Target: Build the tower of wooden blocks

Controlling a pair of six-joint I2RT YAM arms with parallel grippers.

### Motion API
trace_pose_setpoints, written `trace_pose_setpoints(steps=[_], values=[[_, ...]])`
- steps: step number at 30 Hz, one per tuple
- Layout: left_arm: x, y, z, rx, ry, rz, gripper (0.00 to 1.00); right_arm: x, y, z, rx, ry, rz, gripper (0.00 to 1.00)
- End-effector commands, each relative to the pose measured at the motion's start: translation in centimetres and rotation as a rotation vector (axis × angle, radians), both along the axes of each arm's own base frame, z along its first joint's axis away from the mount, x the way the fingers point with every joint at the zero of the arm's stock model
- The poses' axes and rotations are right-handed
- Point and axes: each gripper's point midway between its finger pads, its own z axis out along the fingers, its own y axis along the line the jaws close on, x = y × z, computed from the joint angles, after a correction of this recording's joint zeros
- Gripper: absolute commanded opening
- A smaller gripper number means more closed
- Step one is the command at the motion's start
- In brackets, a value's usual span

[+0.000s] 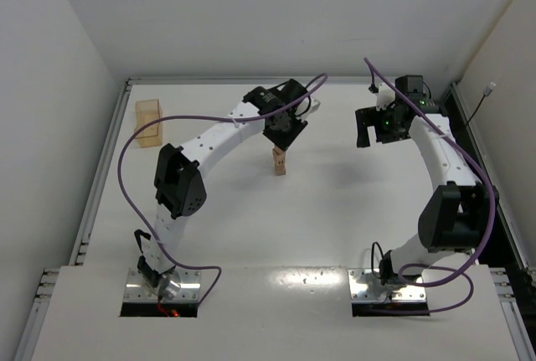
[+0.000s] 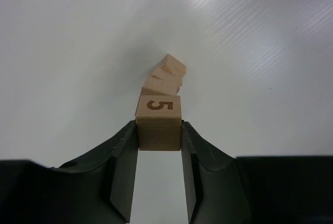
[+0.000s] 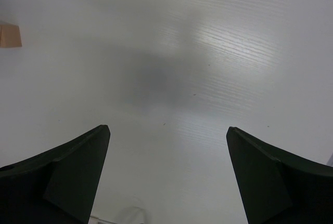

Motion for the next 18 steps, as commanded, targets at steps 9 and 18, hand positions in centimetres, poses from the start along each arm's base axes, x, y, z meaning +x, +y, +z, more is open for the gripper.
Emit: trace_pose_setpoints(steps=[9, 18], values=[[0.46, 0.52, -0.50, 0.002, 0.016, 0.009, 0.07, 1.29, 0.36, 1.68, 0.012, -0.052, 0.012, 0.92], [0.77, 0.84, -0.93, 0.008, 0.023, 0.018, 0.08, 1.33, 0.36, 1.36, 0.012, -0.043, 0.012, 0.92]])
